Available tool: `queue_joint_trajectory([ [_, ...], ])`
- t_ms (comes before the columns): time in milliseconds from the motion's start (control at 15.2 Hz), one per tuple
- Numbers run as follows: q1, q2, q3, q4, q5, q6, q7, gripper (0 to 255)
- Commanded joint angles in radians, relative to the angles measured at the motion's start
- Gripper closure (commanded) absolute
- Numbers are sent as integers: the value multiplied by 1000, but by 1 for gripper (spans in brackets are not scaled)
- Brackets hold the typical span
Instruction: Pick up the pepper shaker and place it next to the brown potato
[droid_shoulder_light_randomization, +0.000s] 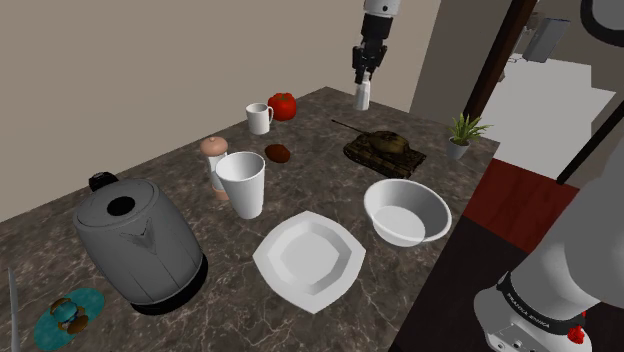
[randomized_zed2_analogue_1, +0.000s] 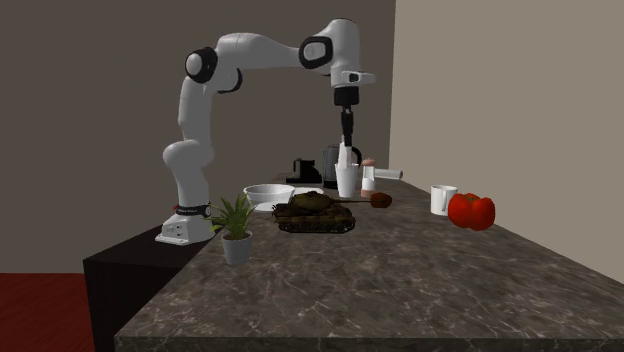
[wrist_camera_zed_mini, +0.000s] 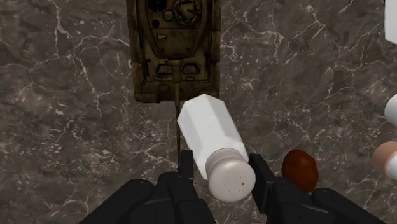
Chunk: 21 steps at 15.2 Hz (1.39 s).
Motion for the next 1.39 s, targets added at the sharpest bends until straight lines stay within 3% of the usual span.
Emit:
queue_joint_trajectory([
  [0,22,28,18,29,5,3,41,255],
  [396,81,125,64,160,19,-21,155,255],
  [726,125,247,98,339,32,-68,251,255],
  [1320,136,234,100,197,33,59,238,255],
])
